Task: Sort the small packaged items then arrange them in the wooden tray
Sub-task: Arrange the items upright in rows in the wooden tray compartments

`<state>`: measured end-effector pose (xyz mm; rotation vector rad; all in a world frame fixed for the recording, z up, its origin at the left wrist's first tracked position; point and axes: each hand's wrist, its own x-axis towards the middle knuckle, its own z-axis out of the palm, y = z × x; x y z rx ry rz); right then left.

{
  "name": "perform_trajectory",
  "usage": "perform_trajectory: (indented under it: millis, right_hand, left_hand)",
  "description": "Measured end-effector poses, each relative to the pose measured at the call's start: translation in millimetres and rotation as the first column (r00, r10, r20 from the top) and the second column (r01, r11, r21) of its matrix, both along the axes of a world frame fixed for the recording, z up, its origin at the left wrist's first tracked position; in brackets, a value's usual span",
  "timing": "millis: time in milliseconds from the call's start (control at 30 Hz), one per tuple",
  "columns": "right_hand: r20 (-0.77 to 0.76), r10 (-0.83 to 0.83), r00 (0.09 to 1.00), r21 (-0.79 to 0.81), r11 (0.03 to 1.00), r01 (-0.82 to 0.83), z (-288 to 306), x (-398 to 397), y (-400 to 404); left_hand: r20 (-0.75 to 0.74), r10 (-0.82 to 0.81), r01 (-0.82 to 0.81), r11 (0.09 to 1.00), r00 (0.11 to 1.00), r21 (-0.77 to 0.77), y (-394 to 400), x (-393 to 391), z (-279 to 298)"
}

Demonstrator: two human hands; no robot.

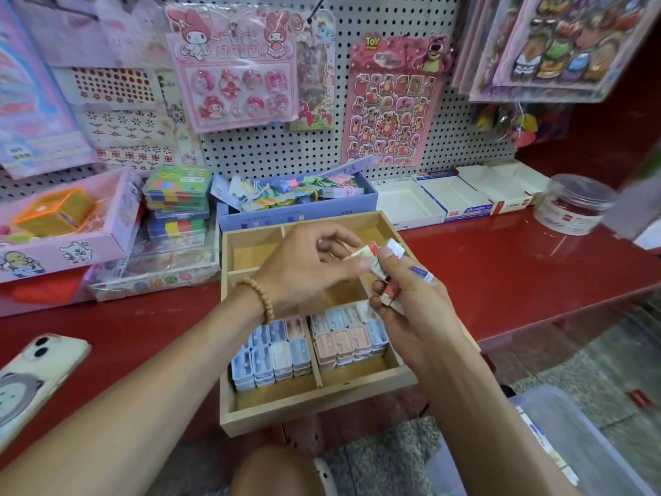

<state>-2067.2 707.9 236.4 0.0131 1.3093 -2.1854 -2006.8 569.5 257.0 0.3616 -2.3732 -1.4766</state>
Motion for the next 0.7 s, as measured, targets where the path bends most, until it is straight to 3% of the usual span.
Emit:
perform_trajectory:
  millis: [133,267,500,700]
  right_hand:
    - [-0.075,-0.025,0.997,0.048,0.998,0.029,0,-6,12]
    - [-0.133,-0.104,0.986,0.155,0.98,0.124,-2,-21,30]
    - [-0.16,-0.179,0.971,0.228,0.95,0.212,-10,-46,59]
    - [-0.199,-0.159,0.967,0.24,0.949,0.206,-18,-60,80]
  left_hand:
    - [-0.02,-0.001,0.002,0.999,1.0,0.041,9,-12,-5]
    - [0.027,0.039,-0.038,0.999,0.999,-0.033,1,-32,-13]
    - [0.151,0.055,0.014,0.906,0.987,-0.422,11,-83,-20]
    - [0.193,0.047,0.078,0.801,0.98,-0.593,18,-133,-29]
